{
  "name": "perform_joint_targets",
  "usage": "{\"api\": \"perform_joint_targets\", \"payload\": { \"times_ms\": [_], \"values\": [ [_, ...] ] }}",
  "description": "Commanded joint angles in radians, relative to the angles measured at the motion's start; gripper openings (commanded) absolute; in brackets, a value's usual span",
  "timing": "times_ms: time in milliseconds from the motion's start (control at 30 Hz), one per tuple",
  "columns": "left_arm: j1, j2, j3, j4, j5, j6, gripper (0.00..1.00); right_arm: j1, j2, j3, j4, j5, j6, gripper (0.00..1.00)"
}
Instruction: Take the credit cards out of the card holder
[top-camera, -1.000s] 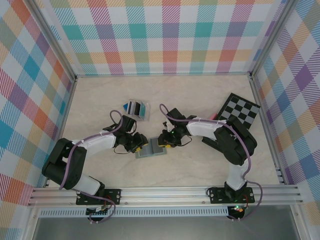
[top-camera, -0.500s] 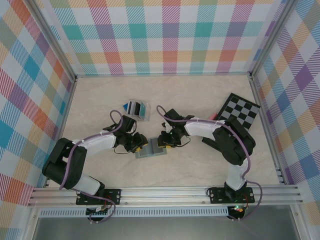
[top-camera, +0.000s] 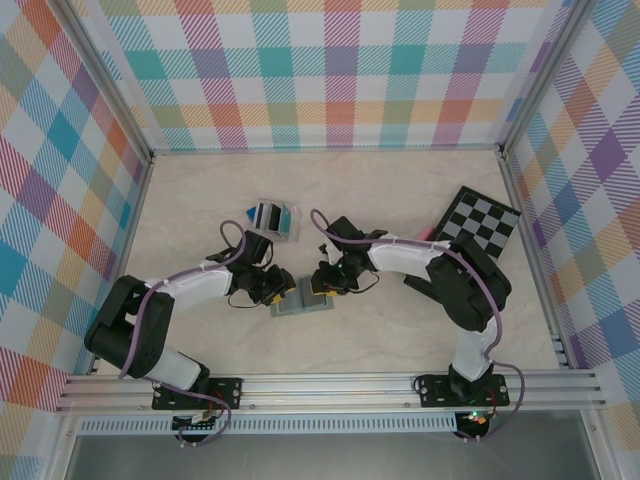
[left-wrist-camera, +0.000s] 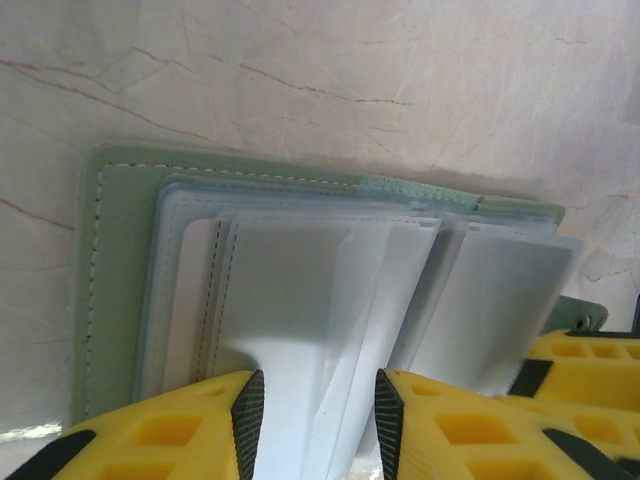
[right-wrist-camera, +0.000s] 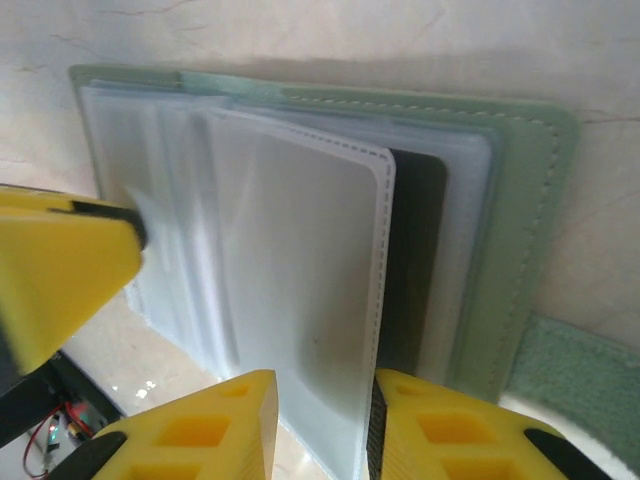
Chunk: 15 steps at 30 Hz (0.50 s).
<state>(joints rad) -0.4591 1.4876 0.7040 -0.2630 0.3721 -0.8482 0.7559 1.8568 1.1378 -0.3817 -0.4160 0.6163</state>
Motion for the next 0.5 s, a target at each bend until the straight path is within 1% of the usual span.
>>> {"api": "perform_joint_targets", "payload": {
  "times_ms": [0,67,200,300,467],
  "values": [
    [0.016,-0.004,-0.007,-0.080,-0.037,-0.007,0.37,0.008,-0.063,0.013,0.031,-0.074,-0.004,0.30],
    [0.018,-0.029,0.006,-0.113,-0.057,-0.002,0.39,0.008,-0.070,0.013,0.049,-0.119,-0.003,0.31],
    [0.034,-0.100,0.040,-0.226,-0.138,0.016,0.45,0.010,-0.059,0.021,0.112,-0.219,0.018,0.35],
    [0.065,-0.160,0.052,-0.319,-0.217,0.005,0.51,0.020,-0.038,0.042,0.145,-0.249,0.032,0.39],
    [0.120,-0.260,0.029,-0.380,-0.270,-0.024,0.59,0.050,0.044,0.110,0.161,-0.280,0.052,0.41]
  ]
}}
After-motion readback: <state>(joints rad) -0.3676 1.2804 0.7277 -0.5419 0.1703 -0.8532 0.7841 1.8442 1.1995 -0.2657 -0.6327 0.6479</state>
